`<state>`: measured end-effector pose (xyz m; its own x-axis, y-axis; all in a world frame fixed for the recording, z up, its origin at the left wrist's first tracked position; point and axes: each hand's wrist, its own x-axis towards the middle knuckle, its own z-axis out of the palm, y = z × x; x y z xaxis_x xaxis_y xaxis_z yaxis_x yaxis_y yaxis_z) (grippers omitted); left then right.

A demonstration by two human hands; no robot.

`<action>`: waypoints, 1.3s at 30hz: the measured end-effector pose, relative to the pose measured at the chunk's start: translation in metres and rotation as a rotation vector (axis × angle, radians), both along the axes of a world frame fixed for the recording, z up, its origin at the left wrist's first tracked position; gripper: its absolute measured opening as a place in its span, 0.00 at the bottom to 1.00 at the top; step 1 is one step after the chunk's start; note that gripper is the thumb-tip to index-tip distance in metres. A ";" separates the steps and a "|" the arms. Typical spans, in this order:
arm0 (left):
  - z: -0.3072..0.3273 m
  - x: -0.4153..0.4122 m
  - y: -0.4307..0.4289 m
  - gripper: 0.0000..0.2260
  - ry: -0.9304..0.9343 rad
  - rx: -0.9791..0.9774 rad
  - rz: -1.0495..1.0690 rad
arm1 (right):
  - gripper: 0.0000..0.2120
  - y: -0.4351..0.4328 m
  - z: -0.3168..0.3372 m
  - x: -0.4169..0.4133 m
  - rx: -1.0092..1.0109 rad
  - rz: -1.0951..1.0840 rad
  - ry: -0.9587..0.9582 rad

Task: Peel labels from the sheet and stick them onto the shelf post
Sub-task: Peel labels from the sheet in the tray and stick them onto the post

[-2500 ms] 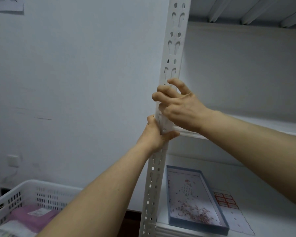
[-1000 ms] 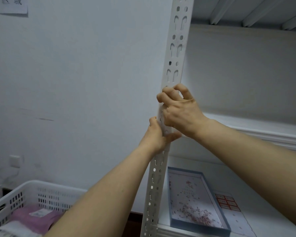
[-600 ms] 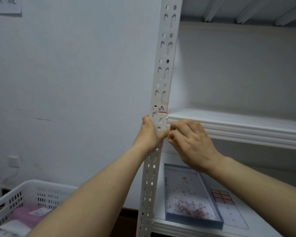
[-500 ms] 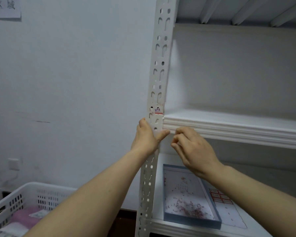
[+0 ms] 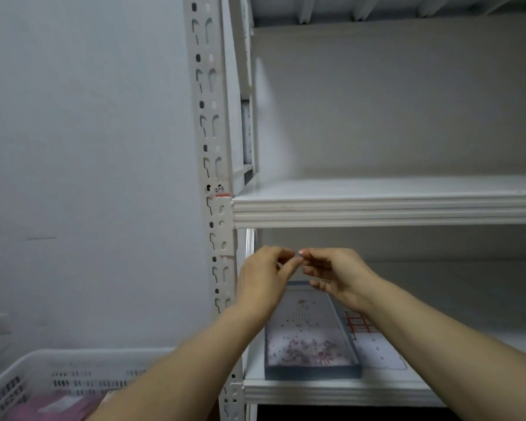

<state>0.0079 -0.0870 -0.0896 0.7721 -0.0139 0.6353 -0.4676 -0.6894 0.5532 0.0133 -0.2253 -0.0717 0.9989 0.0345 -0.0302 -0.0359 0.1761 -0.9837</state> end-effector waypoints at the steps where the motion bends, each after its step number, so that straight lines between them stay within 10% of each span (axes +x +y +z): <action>1: -0.002 0.003 -0.004 0.13 0.002 0.006 0.001 | 0.07 -0.003 -0.001 0.002 0.001 0.000 0.004; 21: -0.013 0.054 -0.032 0.07 0.464 -0.452 -0.080 | 0.09 -0.014 -0.029 0.039 0.066 -0.038 0.189; 30: -0.022 0.075 -0.035 0.11 0.523 0.044 0.127 | 0.04 -0.018 -0.035 0.044 -0.098 -0.059 0.018; 39: -0.034 0.085 -0.039 0.16 0.574 -0.040 0.139 | 0.06 -0.032 -0.047 0.058 -0.223 -0.105 0.101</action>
